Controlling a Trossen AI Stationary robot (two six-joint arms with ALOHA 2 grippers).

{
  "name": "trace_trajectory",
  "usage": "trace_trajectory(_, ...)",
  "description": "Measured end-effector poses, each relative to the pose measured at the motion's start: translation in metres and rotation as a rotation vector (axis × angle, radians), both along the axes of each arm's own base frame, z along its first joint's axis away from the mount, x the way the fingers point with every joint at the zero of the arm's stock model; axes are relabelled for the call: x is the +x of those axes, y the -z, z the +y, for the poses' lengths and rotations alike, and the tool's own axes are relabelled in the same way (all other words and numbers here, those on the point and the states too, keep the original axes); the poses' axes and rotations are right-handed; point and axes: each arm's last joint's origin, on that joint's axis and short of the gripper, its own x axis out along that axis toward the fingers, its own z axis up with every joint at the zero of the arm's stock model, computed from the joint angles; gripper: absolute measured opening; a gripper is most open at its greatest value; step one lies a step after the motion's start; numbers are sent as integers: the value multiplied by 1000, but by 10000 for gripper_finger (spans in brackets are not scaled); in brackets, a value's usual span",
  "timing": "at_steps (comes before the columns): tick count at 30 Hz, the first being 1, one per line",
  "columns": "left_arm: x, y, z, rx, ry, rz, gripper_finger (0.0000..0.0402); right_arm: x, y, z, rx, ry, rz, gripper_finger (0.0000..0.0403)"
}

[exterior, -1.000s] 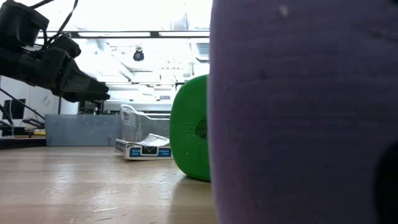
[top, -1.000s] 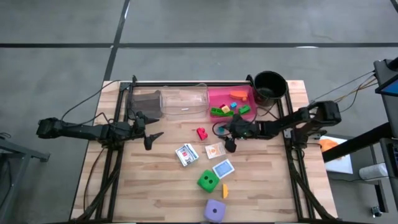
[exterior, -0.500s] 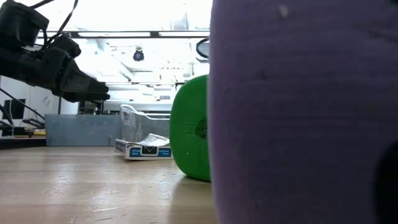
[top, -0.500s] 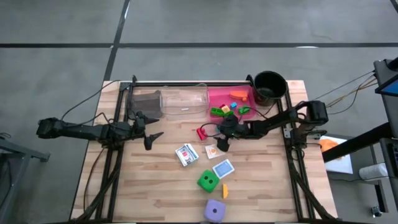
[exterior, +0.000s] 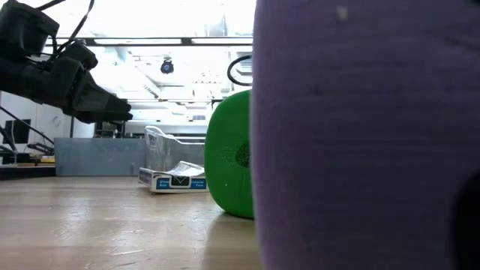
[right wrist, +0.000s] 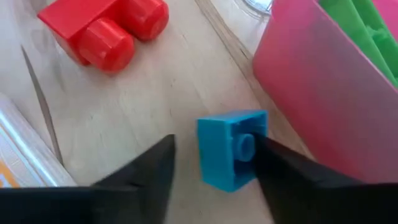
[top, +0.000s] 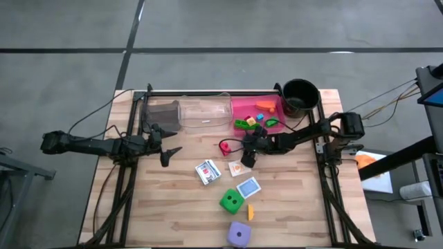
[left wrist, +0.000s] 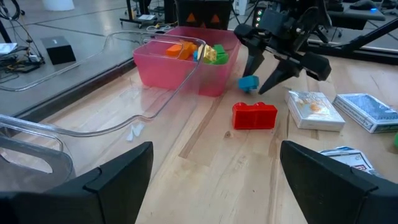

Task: Pick & Place Toys
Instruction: Put the blue game piece into the pink bin

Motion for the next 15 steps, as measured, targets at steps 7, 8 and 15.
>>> trace_trajectory(7, 0, 0, 0, 0, 0, 0, 350, 0, 0, 9, -10, -32, 18, 92)
trace_trajectory(8, 0, 0, 0, 0, 0, 0, 350, 0, -1, 11, -10, -37, 16, 92)
trace_trajectory(15, 0, 0, 0, 0, 0, 0, 351, -5, -20, 27, 28, -138, -14, 92)
